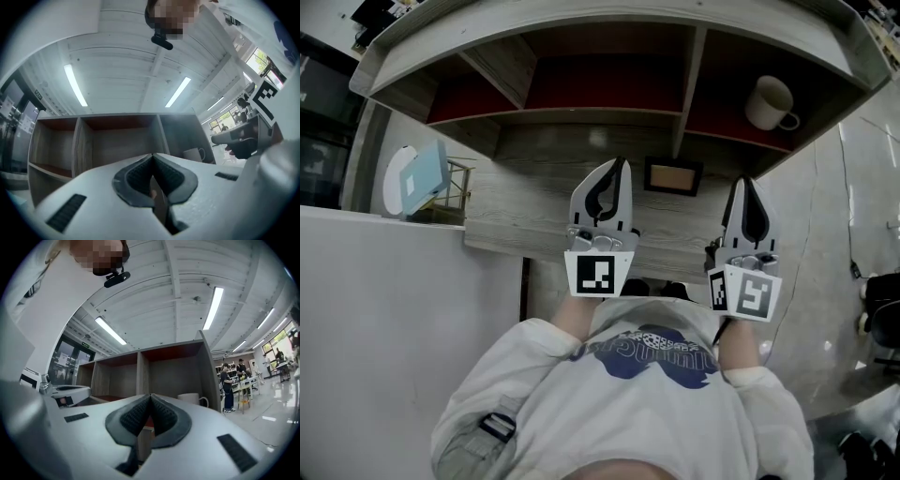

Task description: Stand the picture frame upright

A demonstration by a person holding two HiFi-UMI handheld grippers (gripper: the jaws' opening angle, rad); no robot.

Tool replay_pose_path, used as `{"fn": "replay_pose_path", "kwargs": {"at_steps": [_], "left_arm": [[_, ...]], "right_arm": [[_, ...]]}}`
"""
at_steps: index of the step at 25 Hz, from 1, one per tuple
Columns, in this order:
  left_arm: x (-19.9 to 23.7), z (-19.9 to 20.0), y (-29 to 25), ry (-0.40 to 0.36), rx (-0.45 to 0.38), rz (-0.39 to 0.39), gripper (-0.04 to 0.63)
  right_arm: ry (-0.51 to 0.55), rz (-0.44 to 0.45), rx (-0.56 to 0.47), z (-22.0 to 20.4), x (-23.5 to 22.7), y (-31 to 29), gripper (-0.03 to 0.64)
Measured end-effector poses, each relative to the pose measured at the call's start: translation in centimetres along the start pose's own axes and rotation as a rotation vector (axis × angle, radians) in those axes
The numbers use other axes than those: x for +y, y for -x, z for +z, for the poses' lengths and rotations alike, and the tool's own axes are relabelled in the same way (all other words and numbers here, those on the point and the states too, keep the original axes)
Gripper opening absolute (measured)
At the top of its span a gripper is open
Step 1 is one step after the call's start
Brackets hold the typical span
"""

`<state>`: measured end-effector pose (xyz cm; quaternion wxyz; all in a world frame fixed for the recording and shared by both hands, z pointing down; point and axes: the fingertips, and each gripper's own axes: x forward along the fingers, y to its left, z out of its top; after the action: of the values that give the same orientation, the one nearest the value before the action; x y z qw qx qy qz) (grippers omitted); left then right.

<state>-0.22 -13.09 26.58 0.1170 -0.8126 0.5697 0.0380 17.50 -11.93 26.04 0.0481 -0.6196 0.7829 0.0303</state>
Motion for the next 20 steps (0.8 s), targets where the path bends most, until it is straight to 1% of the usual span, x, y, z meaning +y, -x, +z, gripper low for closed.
{"fn": "replay_pose_path", "kwargs": {"at_steps": [4, 7, 10, 14, 17, 20], "left_arm": [[0.2, 0.6, 0.1, 0.002, -0.002, 0.003, 0.005], [0.2, 1.0, 0.1, 0.001, -0.018, 0.008, 0.005], [0.1, 1.6, 0.0, -0.021, -0.041, 0.005, 0.005], [0.3, 1.3, 0.2, -0.019, -0.023, 0.01, 0.005], [0.4, 1.5, 0.2, -0.038, -0.025, 0.009, 0.005], [0.5, 1.7, 0.3, -0.036, -0.035, 0.015, 0.005]], "right_arm": [[-0.001, -0.008, -0.015, 0.6, -0.1, 0.0, -0.002], [0.008, -0.007, -0.031, 1.1, -0.1, 0.1, -0.002], [0.022, -0.011, -0.04, 1.4, -0.2, 0.1, -0.002], [0.047, -0.016, -0.043, 1.7, -0.2, 0.2, -0.002], [0.064, -0.013, -0.048, 2.0, -0.1, 0.2, -0.002], [0.079, -0.008, -0.045, 2.0, 0.1, 0.3, -0.002]]}}
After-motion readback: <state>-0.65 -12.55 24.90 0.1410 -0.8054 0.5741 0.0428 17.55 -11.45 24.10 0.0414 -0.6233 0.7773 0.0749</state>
